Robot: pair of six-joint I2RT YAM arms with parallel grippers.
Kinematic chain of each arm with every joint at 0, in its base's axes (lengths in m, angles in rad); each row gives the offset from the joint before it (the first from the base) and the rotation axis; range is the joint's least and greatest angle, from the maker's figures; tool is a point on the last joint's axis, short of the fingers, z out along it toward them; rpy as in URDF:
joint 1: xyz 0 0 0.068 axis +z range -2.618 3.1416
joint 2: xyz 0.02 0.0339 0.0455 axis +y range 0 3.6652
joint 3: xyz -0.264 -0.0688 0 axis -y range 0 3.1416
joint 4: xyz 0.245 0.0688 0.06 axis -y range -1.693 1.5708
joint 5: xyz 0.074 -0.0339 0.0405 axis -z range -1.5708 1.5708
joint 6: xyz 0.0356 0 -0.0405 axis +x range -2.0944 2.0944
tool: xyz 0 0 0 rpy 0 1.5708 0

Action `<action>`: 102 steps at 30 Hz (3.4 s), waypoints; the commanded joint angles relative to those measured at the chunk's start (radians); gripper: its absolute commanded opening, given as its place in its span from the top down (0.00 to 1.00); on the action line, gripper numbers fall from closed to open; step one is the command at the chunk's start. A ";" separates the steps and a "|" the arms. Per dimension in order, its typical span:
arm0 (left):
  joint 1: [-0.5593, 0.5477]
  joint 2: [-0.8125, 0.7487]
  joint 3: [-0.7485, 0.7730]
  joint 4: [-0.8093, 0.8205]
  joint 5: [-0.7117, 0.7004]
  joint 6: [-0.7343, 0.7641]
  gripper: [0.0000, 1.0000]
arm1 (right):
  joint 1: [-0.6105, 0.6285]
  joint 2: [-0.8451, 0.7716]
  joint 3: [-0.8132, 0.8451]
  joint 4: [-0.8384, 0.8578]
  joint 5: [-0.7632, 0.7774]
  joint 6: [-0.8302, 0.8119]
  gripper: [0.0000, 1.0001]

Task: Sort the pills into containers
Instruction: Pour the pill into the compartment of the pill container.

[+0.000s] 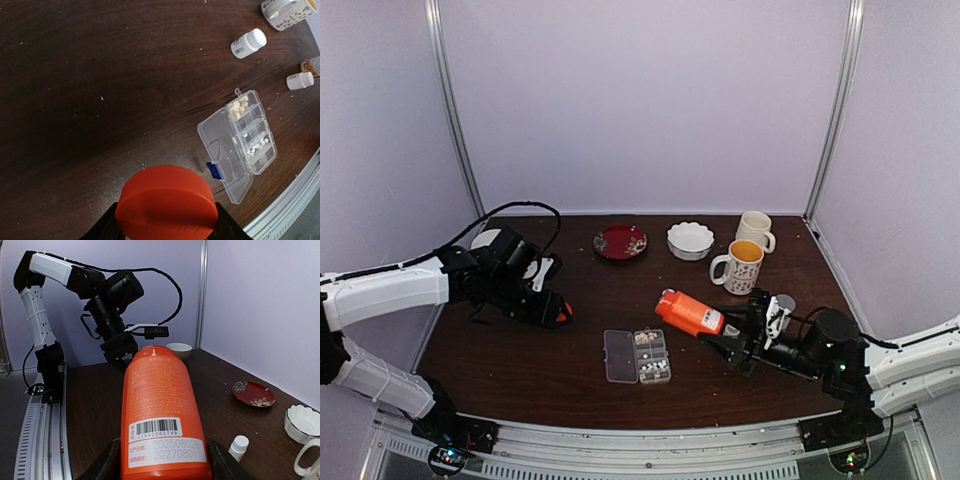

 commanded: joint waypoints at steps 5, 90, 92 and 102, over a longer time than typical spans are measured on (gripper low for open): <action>-0.013 0.031 -0.062 0.172 -0.010 0.052 0.94 | -0.108 0.079 -0.016 -0.018 -0.120 0.210 1.00; -0.051 0.178 -0.105 0.281 0.052 0.060 0.97 | -0.129 0.324 0.255 -0.513 -0.019 0.162 1.00; -0.052 0.179 -0.107 0.282 0.052 0.058 0.97 | -0.128 0.340 0.298 -0.603 -0.005 0.146 1.00; -0.057 0.179 -0.109 0.282 0.051 0.057 0.97 | -0.123 0.310 0.268 -0.547 -0.001 0.157 1.00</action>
